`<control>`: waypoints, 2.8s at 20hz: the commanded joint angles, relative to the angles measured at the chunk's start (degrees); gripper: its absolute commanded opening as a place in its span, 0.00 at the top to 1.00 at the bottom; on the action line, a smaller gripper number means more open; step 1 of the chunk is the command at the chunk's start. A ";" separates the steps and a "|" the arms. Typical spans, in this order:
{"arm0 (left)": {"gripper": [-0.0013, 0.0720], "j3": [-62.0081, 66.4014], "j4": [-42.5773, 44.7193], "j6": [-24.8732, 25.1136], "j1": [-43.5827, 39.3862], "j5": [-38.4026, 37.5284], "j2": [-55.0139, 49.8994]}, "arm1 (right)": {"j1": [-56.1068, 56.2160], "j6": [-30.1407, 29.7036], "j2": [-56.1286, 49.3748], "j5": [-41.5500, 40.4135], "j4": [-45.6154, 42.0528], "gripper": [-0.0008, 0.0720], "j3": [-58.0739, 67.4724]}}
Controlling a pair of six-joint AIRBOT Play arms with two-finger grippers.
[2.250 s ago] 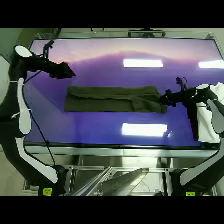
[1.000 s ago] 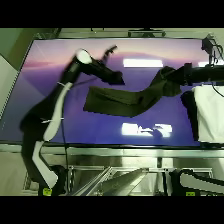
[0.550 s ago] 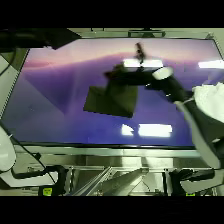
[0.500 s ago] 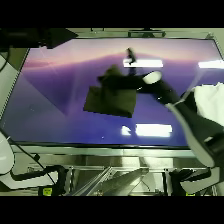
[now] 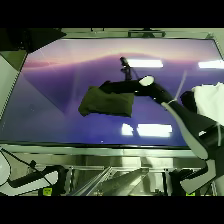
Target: Fold the shirts.
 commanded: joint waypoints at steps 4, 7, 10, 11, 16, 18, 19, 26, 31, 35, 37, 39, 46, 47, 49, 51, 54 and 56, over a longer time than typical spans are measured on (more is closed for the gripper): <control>0.96 -0.02 -0.04 0.11 0.09 -0.09 0.13 | -19.32 23.85 4.11 19.26 -28.26 0.12 -1.07; 0.96 -0.02 -0.04 0.11 0.09 -0.09 0.13 | -18.97 24.24 1.07 20.52 -28.55 0.03 -3.87; 0.96 -0.02 -0.02 0.11 0.09 -0.28 0.13 | -15.43 24.24 -3.17 19.26 -28.48 0.03 -3.91; 0.96 -0.02 0.00 0.13 0.09 -0.31 0.11 | -13.92 24.24 -4.48 18.10 -28.33 0.03 -3.91; 0.96 -0.02 0.00 0.11 0.09 -2.01 0.11 | -8.98 21.42 -8.79 11.52 -18.43 0.03 -3.87; 0.96 -0.02 -0.04 0.11 0.09 -2.19 0.13 | -8.52 19.58 -9.20 10.32 -13.57 0.03 -3.85; 0.96 -0.02 -0.04 0.11 0.09 -2.16 0.13 | -8.52 18.73 -9.18 10.12 -11.85 0.17 -3.74; 0.96 -0.02 -0.07 -0.15 0.09 -2.12 0.13 | -9.57 14.91 -7.23 10.62 -5.73 0.97 3.34; 0.96 -0.02 -0.07 -0.15 0.09 -2.12 0.13 | -18.91 26.91 -1.60 10.62 -5.66 0.97 17.99; 0.96 -0.02 -0.07 -0.13 0.07 -2.08 0.11 | -32.02 42.42 5.18 10.19 -13.18 0.97 25.38; 0.96 -0.02 -0.04 -0.11 0.07 -2.12 0.11 | -39.85 46.71 9.03 10.43 -15.08 0.97 25.59; 0.96 -0.02 -0.04 -0.11 0.07 -2.14 0.13 | -47.78 49.31 12.17 11.82 -15.06 0.97 25.59; 0.96 -0.85 -0.20 -0.11 0.07 -2.05 -0.09 | -61.96 64.46 24.37 37.18 -54.40 0.97 19.41; 0.96 -2.05 -0.52 -0.09 0.07 -2.10 0.07 | -61.96 66.05 27.80 38.75 -62.20 0.97 14.32; 0.96 -5.29 -0.57 -0.07 0.07 -2.12 0.24 | -62.07 67.69 35.15 37.42 -70.99 0.97 0.07; 0.96 -9.31 -0.61 0.79 0.07 -1.90 0.24 | -62.07 69.72 42.25 30.97 -73.75 0.97 -16.24; 0.96 -14.45 -0.87 0.83 0.07 -1.73 0.24 | -62.07 75.21 49.05 22.82 -73.75 0.96 -34.16; 0.96 -16.74 -2.08 1.03 0.09 -1.92 0.24 | -62.07 75.23 50.58 20.37 -74.01 0.96 -39.54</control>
